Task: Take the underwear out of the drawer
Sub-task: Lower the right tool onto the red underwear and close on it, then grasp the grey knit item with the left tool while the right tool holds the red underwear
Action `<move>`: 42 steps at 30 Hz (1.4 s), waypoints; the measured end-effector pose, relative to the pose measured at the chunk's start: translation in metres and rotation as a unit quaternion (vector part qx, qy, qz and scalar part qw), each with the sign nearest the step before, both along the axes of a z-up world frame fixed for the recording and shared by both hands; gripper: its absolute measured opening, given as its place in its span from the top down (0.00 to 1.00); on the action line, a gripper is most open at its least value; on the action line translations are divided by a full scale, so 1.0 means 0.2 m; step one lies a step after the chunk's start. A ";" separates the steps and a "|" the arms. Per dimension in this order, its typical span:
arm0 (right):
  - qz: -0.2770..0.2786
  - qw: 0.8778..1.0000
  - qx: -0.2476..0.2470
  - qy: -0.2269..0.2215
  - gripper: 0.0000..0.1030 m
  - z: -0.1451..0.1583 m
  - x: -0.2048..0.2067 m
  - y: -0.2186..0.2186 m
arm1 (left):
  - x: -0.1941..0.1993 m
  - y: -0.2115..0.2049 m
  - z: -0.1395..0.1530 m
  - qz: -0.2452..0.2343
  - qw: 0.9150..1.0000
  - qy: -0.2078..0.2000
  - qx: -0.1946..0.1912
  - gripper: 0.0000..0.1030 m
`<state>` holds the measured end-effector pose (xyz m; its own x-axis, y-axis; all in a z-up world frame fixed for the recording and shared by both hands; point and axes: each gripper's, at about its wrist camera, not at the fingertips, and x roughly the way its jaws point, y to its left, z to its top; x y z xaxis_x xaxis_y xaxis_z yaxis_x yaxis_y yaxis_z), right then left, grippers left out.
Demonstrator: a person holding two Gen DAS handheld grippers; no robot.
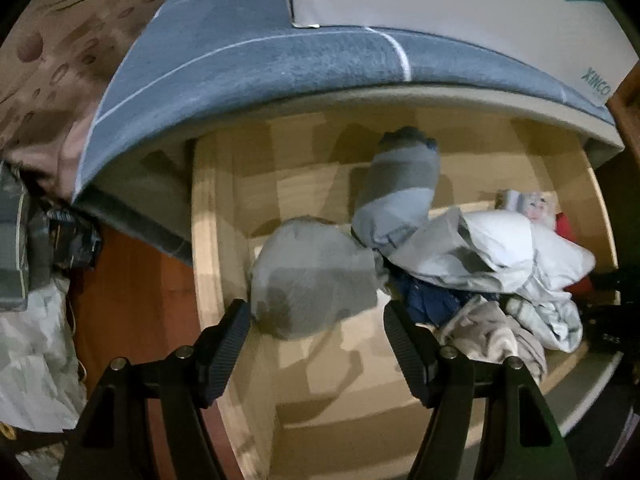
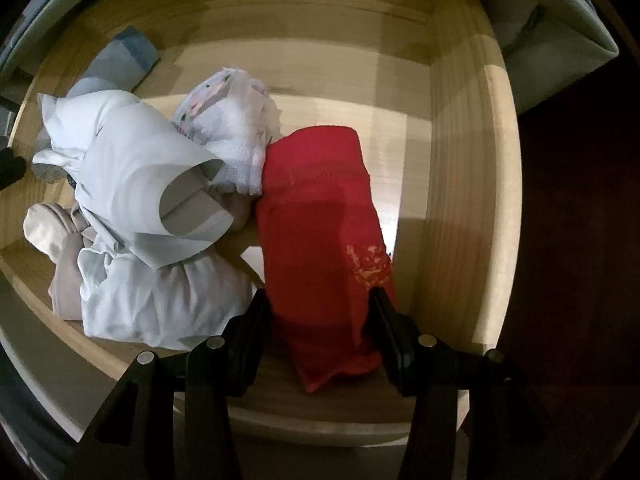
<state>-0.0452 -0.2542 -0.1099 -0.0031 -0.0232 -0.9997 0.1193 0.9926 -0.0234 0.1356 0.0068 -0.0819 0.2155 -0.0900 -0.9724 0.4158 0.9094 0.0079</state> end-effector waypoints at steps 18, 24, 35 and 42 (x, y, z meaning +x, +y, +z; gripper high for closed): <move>-0.005 1.000 0.010 -0.001 0.51 0.01 0.22 -0.03 | 0.12 -0.20 -0.22 -0.054 0.993 0.058 0.083 0.31; -0.002 1.000 0.013 -0.001 0.49 0.03 0.22 -0.03 | 0.06 -0.22 -0.26 -0.047 0.990 0.091 0.098 0.31; -0.002 1.000 0.016 -0.005 0.49 0.04 0.24 -0.02 | -0.05 -0.15 -0.26 0.017 0.985 0.165 0.046 0.45; -0.003 1.000 0.019 -0.008 0.49 0.05 0.23 -0.03 | -0.13 -0.07 -0.25 0.042 0.984 0.174 0.021 0.45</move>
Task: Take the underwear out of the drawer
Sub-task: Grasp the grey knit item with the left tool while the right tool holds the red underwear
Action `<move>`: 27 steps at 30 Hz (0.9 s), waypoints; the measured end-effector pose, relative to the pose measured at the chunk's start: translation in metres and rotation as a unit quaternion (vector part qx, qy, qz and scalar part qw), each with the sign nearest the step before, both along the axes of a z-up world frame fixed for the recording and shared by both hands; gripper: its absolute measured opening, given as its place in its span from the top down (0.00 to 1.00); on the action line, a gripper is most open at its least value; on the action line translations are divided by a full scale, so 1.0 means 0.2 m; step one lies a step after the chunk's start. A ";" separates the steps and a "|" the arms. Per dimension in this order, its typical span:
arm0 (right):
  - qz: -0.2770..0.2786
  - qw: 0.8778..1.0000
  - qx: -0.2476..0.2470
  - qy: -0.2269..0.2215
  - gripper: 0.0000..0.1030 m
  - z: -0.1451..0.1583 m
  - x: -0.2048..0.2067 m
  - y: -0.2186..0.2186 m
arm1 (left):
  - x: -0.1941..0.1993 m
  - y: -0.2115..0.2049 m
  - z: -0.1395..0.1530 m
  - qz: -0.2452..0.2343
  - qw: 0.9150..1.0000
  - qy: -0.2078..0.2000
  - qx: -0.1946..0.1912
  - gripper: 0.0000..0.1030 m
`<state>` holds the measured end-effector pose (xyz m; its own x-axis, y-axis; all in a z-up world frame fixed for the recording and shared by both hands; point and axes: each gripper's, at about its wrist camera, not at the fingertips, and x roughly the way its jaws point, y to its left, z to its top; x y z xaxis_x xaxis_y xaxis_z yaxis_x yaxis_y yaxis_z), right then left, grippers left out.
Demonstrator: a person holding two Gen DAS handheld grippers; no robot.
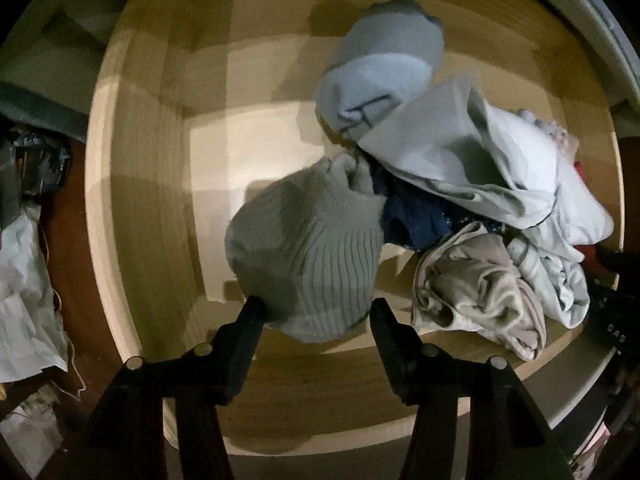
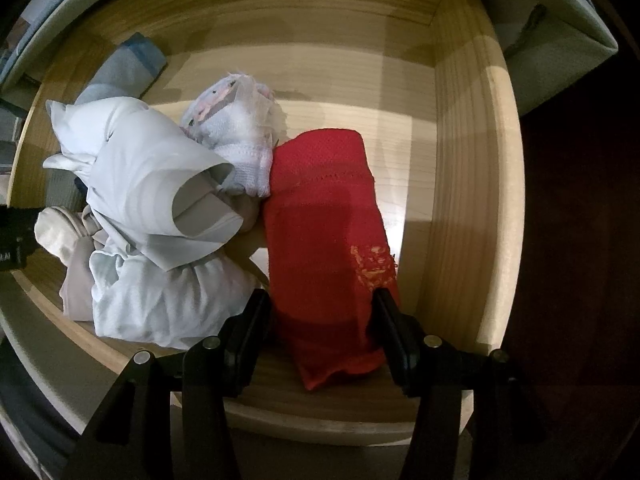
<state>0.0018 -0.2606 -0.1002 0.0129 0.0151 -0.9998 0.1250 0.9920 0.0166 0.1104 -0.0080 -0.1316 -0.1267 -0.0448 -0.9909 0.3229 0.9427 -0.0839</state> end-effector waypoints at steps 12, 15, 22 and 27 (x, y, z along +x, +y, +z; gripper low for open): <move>0.001 1.000 0.001 -0.001 0.49 0.01 0.00 -0.01 | 0.05 -0.01 0.07 0.051 0.998 -0.028 0.004 0.37; 0.000 1.000 0.002 -0.002 0.49 0.01 -0.01 -0.02 | 0.06 -0.03 -0.01 0.046 0.999 -0.010 0.017 0.37; 0.001 1.000 0.003 -0.001 0.47 0.02 0.00 -0.02 | 0.08 -0.12 -0.06 0.017 0.998 -0.013 0.052 0.31; 0.001 1.000 0.003 -0.001 0.47 0.02 0.00 -0.02 | 0.10 -0.16 -0.06 0.020 0.999 -0.001 0.050 0.32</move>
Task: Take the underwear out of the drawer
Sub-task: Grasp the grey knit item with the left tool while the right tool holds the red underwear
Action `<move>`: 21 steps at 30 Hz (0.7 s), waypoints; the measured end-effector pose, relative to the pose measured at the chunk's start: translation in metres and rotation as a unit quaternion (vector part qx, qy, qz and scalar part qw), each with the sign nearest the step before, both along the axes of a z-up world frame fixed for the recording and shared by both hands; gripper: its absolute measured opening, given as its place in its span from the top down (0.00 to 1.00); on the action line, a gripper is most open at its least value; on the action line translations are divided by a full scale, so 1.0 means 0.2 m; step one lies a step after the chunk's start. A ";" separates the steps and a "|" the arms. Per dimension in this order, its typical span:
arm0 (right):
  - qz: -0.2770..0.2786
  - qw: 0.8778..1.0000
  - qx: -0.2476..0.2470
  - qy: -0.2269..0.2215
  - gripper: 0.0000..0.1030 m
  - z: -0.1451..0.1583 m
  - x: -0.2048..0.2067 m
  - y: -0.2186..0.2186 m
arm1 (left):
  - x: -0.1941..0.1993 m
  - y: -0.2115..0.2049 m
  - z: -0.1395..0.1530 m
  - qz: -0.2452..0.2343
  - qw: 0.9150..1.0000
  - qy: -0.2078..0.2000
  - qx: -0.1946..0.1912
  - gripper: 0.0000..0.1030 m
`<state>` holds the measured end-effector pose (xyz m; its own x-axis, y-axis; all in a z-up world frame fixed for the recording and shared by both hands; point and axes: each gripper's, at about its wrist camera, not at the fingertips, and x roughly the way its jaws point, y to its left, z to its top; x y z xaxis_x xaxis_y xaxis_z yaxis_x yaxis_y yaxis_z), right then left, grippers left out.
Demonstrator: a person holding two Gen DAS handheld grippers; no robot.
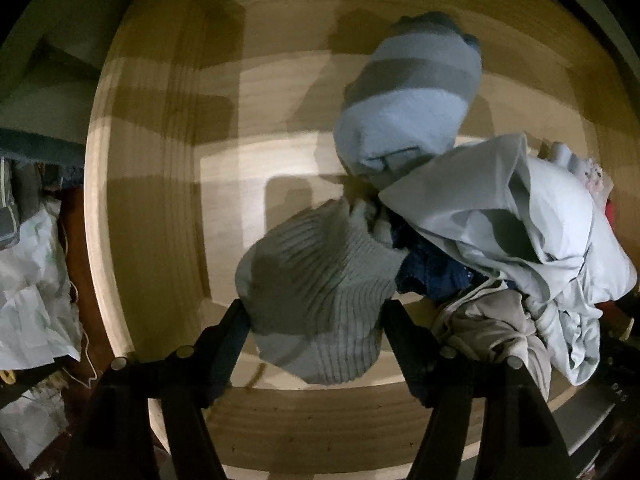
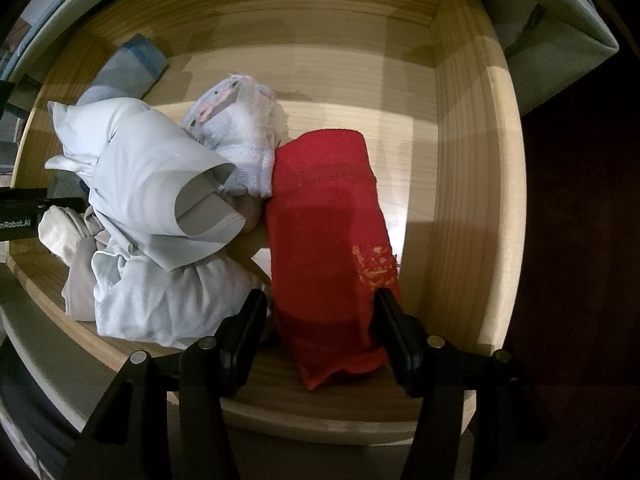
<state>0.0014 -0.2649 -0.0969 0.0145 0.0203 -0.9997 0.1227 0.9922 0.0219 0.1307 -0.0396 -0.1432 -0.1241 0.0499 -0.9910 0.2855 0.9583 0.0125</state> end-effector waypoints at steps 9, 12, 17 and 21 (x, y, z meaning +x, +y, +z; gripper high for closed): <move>-0.002 1.000 0.003 -0.002 0.47 0.01 0.00 -0.01 | 0.05 0.04 0.05 0.022 1.000 -0.020 -0.003 0.56; -0.001 1.000 0.004 -0.003 0.47 0.01 0.01 -0.01 | 0.03 0.02 0.09 0.022 0.999 -0.032 -0.003 0.61; 0.002 1.000 0.002 0.000 0.47 0.01 0.00 -0.02 | 0.00 0.07 0.21 0.029 0.998 -0.044 -0.019 0.62; 0.005 1.000 -0.002 0.004 0.46 0.00 0.01 -0.01 | -0.06 0.09 0.33 0.029 0.997 -0.059 -0.028 0.62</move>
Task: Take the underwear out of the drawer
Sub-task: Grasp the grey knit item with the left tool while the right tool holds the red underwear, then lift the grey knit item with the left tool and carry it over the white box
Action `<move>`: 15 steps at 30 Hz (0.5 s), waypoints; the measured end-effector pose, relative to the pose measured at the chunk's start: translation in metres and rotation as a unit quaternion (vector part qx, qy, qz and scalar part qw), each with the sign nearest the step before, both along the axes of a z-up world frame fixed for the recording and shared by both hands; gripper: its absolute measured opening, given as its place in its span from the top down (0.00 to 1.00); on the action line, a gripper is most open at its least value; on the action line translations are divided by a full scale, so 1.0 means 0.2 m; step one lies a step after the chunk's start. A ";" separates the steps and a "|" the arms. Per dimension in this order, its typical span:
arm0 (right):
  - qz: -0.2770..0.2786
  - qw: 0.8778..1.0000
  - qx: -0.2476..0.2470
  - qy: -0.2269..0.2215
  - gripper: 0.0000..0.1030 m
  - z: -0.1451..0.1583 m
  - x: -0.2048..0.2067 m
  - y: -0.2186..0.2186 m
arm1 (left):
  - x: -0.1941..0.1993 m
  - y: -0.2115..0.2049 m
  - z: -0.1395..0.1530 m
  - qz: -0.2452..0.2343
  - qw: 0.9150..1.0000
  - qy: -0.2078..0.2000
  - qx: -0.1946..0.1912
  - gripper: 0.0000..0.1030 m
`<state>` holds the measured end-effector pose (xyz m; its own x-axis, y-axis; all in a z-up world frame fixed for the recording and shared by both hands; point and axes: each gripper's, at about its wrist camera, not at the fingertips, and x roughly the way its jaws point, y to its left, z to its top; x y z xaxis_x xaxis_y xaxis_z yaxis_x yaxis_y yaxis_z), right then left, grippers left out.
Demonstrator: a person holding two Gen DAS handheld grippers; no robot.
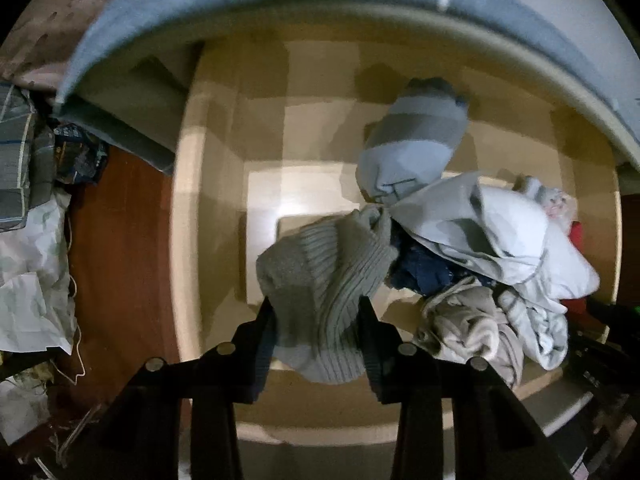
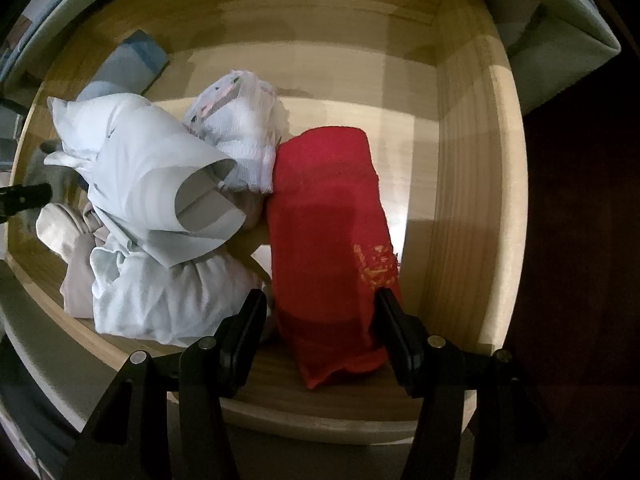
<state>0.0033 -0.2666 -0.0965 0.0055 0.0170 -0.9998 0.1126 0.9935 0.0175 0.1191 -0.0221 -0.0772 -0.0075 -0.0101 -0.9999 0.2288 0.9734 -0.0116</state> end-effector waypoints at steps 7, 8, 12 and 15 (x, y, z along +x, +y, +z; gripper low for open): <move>-0.003 1.000 0.003 -0.004 0.47 0.01 0.00 -0.01 | -0.05 0.02 0.22 -0.008 0.999 -0.026 -0.023 0.62; -0.006 1.000 0.003 -0.005 0.48 0.01 0.00 -0.01 | -0.06 0.02 0.24 -0.008 0.999 -0.029 -0.024 0.62; -0.013 1.000 0.000 -0.008 0.54 0.01 -0.01 -0.03 | -0.08 0.08 0.28 -0.008 0.998 -0.043 -0.033 0.62; -0.014 1.000 0.000 -0.011 0.57 0.02 -0.01 -0.04 | -0.10 0.12 0.32 -0.012 0.998 -0.063 -0.026 0.62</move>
<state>0.0006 -0.2754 -0.0926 0.0285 0.0156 -0.9995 0.1404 0.9899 0.0194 0.0990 0.0011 -0.0139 0.1176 -0.0636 -0.9910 0.2555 0.9663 -0.0317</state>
